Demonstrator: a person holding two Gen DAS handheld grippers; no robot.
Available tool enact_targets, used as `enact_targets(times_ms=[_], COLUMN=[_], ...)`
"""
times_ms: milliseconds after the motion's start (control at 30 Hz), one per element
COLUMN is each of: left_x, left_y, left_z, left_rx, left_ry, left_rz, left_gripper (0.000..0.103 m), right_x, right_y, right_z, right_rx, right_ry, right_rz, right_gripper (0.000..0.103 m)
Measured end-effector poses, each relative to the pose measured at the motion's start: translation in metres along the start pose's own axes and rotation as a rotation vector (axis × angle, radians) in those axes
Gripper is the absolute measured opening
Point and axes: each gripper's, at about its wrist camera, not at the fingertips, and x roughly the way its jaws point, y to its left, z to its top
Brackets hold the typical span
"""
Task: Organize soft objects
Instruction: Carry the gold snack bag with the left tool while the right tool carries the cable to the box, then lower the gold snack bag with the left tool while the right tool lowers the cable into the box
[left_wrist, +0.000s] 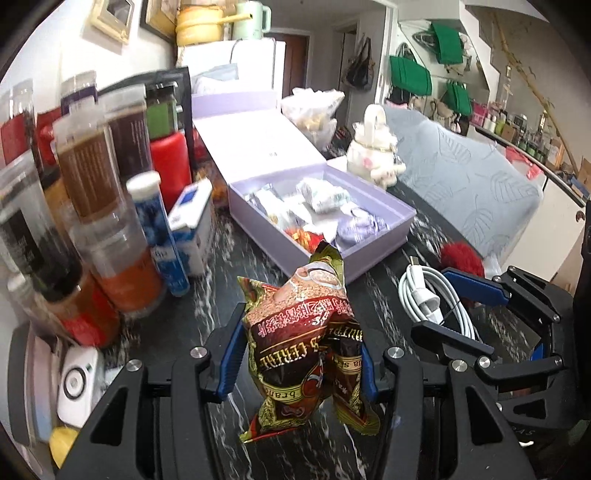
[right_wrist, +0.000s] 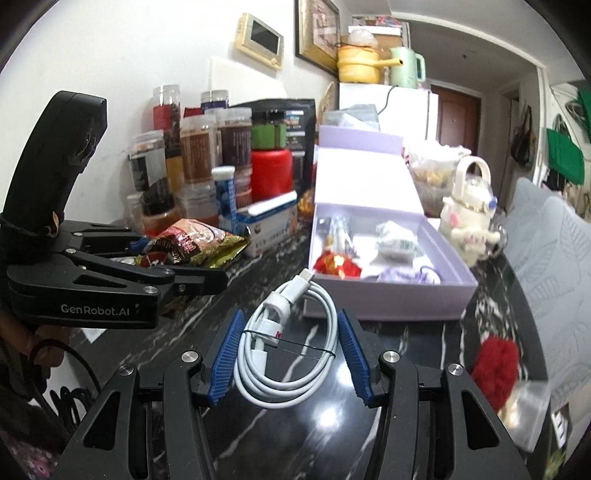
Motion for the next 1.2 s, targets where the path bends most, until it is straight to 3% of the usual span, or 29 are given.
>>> enact_targets(times_ms=[733,1200], left_x=[0.010,0.053], left_y=[0.002,0.011], left_z=[0.095,0.158], left_rx=[0.026,-0.007], left_ry=[-0.181,-0.243], left_rz=[0.003,0.010], left_gripper=[0.051,0.051], right_x=[0.003,0.039], right_y=[-0.054,-0.108], right_z=[0.091,0.145], right_rx=[-0.052,0.007], right_ry=[-0.171,-0.157], right_rz=[-0.096,-0.112], right_gripper=[0.052,0.053])
